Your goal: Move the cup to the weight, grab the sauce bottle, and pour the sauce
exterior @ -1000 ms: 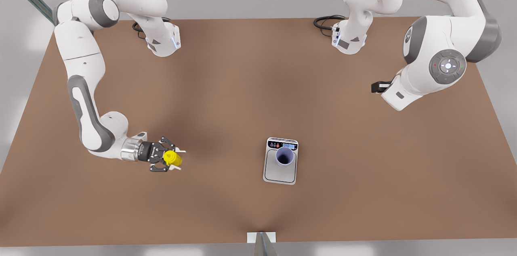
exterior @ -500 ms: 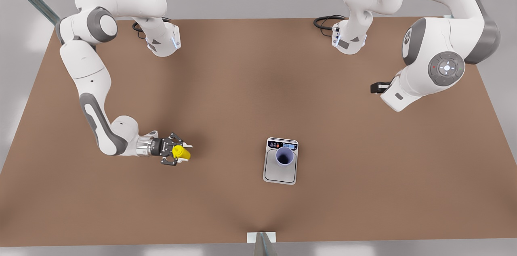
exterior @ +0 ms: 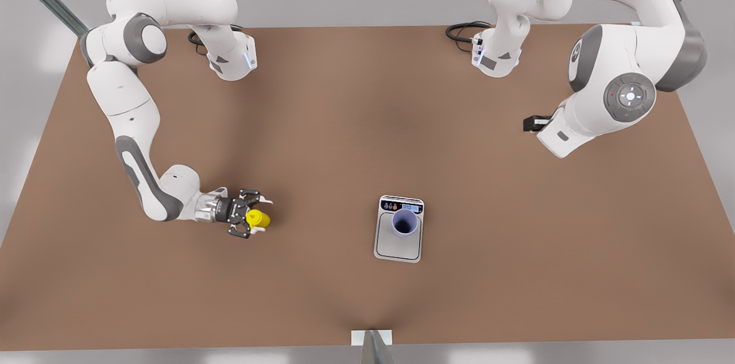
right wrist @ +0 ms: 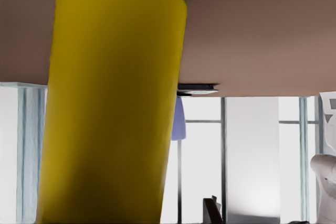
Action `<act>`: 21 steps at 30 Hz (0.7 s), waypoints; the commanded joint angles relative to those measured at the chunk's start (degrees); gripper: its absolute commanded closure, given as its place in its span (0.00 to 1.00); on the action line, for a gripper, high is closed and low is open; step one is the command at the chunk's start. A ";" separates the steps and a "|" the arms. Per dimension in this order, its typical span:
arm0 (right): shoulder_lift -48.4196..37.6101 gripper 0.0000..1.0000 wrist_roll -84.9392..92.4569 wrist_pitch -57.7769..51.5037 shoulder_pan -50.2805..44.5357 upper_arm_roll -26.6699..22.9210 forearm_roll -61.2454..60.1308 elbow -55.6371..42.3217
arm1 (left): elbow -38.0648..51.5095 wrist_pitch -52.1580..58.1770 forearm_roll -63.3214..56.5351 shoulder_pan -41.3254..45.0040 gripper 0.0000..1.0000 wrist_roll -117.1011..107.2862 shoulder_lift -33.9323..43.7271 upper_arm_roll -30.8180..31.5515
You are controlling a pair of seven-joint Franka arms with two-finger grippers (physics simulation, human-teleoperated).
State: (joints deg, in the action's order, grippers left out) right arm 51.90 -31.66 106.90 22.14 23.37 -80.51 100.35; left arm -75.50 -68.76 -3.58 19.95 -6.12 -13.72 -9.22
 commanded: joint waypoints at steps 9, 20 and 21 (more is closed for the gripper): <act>-0.22 0.00 0.19 0.95 1.68 -0.17 2.99 -0.24 | 0.09 -0.41 0.07 0.00 0.00 0.06 -0.08 0.00; -2.15 0.00 1.16 0.60 4.58 -0.17 7.73 1.43 | 0.09 -0.41 0.60 0.00 0.00 -0.12 -0.52 0.00; -2.15 0.00 1.34 -1.16 4.93 -0.17 8.52 1.78 | 0.09 -0.41 0.60 0.00 0.00 -0.03 -0.52 0.00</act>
State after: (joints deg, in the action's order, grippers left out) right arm 49.75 -30.16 104.61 27.22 23.20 -70.70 102.20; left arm -75.41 -69.17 -3.03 19.95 -6.16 -14.24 -9.23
